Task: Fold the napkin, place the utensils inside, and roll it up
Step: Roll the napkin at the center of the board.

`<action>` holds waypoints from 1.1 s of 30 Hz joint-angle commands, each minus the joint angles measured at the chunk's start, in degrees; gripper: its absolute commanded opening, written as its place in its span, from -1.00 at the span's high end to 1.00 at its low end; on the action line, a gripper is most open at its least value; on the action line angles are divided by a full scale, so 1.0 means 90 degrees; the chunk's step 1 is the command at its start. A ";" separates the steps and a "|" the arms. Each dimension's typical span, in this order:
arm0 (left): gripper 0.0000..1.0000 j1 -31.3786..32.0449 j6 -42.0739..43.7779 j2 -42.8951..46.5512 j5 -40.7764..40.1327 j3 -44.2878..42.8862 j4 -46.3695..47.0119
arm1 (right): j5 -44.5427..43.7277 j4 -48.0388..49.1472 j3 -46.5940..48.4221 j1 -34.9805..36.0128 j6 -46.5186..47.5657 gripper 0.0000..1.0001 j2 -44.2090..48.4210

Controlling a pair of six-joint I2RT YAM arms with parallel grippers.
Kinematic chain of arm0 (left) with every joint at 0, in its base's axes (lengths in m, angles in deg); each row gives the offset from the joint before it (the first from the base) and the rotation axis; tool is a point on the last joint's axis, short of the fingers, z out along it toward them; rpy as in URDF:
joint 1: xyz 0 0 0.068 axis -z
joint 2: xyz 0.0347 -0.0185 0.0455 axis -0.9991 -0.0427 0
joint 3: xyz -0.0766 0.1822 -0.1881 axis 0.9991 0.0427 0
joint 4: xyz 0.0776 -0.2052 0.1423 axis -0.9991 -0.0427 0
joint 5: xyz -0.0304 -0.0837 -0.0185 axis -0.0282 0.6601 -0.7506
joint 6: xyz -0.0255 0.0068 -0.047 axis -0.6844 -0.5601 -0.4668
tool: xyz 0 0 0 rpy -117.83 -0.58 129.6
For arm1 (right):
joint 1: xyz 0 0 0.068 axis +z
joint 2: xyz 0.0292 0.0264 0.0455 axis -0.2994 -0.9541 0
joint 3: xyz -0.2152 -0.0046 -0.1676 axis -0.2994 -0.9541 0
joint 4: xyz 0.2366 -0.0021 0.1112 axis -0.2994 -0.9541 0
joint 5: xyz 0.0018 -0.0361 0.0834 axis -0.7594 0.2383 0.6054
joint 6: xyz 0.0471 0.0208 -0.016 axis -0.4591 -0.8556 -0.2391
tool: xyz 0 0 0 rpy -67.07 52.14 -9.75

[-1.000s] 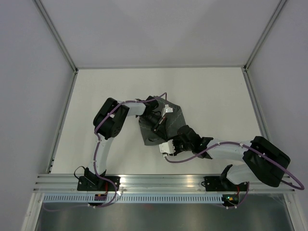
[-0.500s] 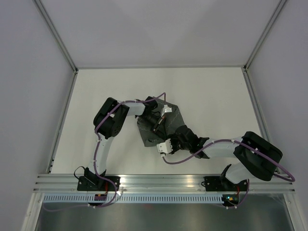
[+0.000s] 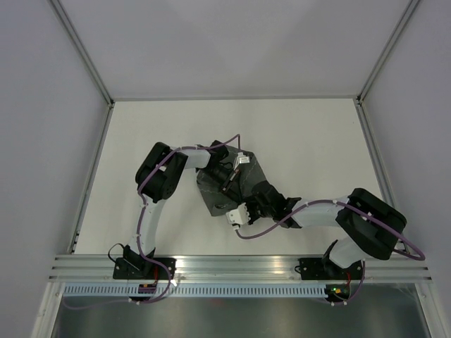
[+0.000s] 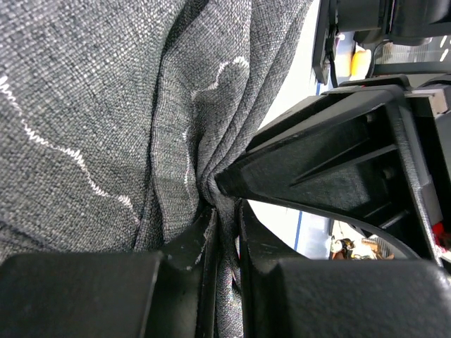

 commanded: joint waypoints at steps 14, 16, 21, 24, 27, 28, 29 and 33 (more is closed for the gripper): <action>0.67 0.0215 0.0588 0.0472 -0.1089 0.0120 0.0351 | 0.0228 -0.2742 0.0980 -0.0008 -0.0123 0.99 -0.0482; 0.59 0.0215 0.0568 0.0560 -0.1119 0.0111 0.0410 | 0.0267 -0.2957 0.1068 -0.0008 -0.0191 0.99 -0.0453; 0.49 0.0166 0.0314 0.0648 -0.1265 0.0033 0.0557 | 0.0394 -0.3505 0.1312 -0.0008 -0.0338 0.99 -0.0472; 0.46 0.0137 0.0217 0.0687 -0.1333 -0.0006 0.0586 | 0.0452 -0.3671 0.1361 -0.0008 -0.0396 0.99 -0.0462; 0.45 0.0079 0.0138 0.0774 -0.1402 0.0003 0.0674 | 0.0511 -0.3847 0.1449 -0.0008 -0.0465 0.99 -0.0501; 0.44 0.0069 0.0119 0.0862 -0.1460 0.0013 0.0723 | 0.0540 -0.3982 0.1478 -0.0008 -0.0513 0.99 -0.0521; 0.44 0.0020 0.0090 0.0911 -0.1499 0.0032 0.0771 | 0.0550 -0.4042 0.1556 -0.0018 -0.0533 0.99 -0.0531; 0.42 -0.0107 -0.0144 0.1175 -0.1665 0.0169 0.1103 | 0.0667 -0.4296 0.1702 -0.0018 -0.0640 0.99 -0.0570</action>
